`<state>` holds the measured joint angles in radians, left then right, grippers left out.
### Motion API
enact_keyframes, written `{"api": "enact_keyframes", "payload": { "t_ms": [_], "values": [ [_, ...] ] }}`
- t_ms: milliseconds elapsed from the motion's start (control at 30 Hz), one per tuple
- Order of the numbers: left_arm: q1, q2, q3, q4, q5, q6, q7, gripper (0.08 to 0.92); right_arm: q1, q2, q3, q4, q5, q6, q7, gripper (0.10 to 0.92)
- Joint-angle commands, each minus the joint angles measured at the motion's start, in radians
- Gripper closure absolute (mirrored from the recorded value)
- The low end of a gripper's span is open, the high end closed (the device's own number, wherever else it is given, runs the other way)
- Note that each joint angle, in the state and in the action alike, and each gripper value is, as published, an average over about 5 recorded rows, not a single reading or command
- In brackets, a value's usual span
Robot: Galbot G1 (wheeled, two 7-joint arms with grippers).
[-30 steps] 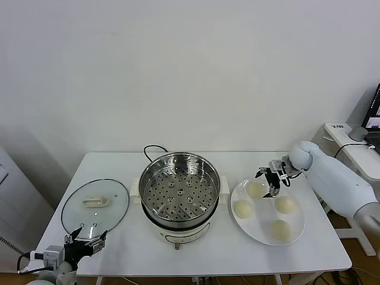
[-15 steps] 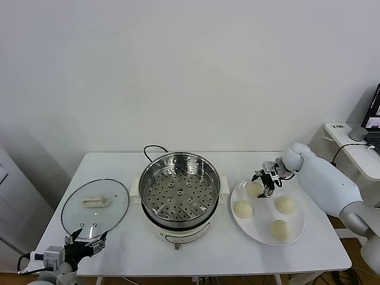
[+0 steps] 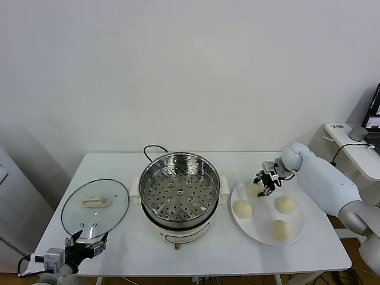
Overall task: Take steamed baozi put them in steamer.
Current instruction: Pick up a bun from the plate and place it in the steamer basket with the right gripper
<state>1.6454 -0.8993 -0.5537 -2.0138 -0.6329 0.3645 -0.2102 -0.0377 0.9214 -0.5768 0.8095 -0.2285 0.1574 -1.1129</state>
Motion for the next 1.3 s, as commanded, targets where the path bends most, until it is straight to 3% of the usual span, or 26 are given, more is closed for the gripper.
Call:
{"api": "enact_keyframes", "payload": {
  "t_ms": [33,367,533,667,900,1300],
  "values": [
    [0.0,-0.001,0.001,0.0,0.002,0.001,0.0,0.177,0.031,-0.029,-0.04,0.067,0.045,-0.003,-0.003,0.491],
    [-0.003,0.004,0.003,-0.007,0.004,0.006,-0.003,0.177,0.408,-0.114,-0.283,0.289,0.291,0.142,-0.088,0.482],
    [-0.003,0.004,0.003,-0.009,0.005,0.007,-0.007,0.177,0.538,-0.036,-0.338,0.268,0.337,0.275,-0.127,0.482],
    [-0.002,0.004,0.003,-0.011,0.005,0.007,-0.009,0.177,0.578,0.083,-0.325,0.17,0.356,0.489,-0.186,0.482],
    [0.001,0.006,0.002,-0.012,0.005,0.006,-0.011,0.177,0.577,0.308,-0.289,0.047,0.307,0.701,-0.23,0.482],
    [0.001,0.006,0.003,-0.011,0.005,0.006,-0.013,0.177,0.494,0.426,-0.262,0.077,0.118,0.715,-0.243,0.476]
  ]
}}
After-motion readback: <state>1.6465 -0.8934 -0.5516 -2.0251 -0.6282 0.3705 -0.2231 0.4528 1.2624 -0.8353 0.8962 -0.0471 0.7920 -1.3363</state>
